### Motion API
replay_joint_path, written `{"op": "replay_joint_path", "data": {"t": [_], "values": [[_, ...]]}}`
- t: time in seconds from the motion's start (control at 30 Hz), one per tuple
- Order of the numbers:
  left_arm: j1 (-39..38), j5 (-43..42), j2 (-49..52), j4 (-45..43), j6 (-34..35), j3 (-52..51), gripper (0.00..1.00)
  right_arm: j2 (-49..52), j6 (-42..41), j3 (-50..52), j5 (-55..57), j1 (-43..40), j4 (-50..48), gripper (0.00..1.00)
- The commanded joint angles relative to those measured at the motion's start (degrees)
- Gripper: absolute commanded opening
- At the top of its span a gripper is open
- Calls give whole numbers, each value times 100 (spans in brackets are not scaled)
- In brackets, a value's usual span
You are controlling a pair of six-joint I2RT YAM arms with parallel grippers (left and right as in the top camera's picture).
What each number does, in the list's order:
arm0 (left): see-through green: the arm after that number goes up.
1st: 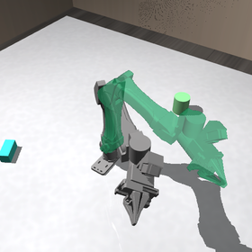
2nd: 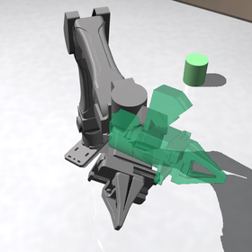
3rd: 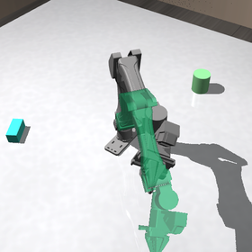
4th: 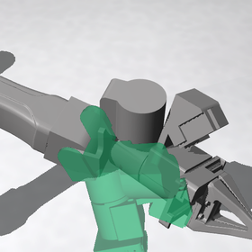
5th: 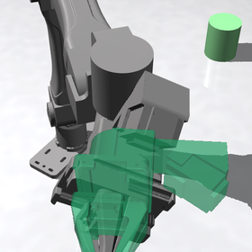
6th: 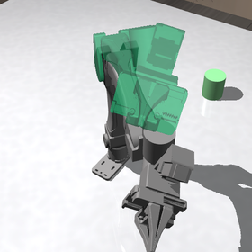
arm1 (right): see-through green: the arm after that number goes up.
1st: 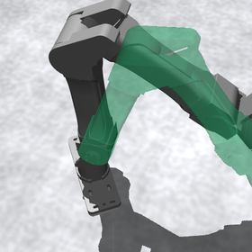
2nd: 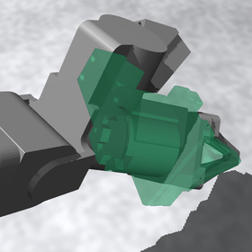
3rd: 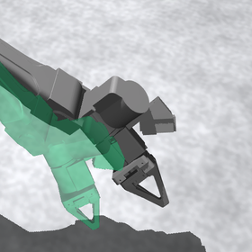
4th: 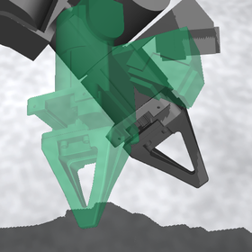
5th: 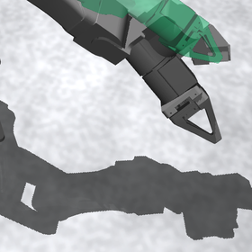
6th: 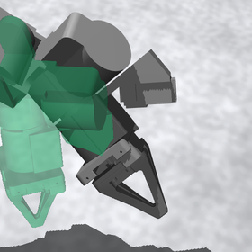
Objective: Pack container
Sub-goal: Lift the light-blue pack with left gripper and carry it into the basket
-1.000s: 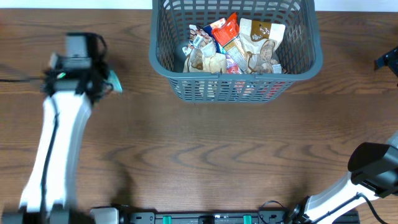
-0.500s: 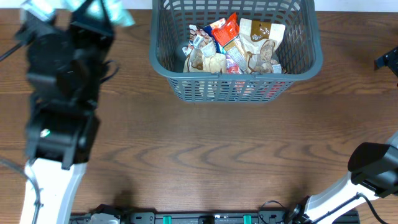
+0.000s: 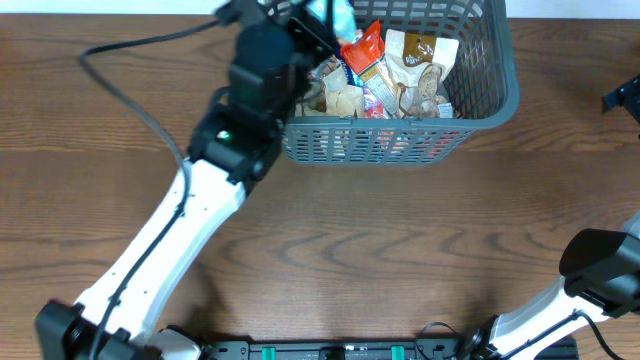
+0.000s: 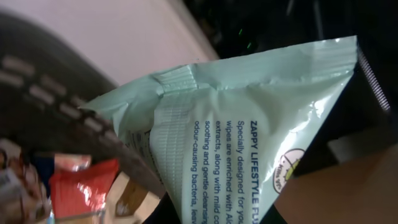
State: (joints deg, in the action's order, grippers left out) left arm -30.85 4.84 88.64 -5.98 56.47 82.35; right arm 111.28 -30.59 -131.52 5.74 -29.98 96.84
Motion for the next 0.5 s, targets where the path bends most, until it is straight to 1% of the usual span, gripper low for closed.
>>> {"op": "replay_joint_path", "data": {"t": [0.0,0.13,0.33,0.47], "values": [[-127,13,136,-52,-267,42,6,-26,-2,9,2,-37,7,99],[-131,44,345,63,-474,39,6,-26,-2,9,0,-37,7,99],[-131,146,647,118,-1128,39,7,-26,-2,9,2,-37,7,99],[-131,365,787,184,-1475,39,8,-26,-2,9,0,-37,7,99]]}}
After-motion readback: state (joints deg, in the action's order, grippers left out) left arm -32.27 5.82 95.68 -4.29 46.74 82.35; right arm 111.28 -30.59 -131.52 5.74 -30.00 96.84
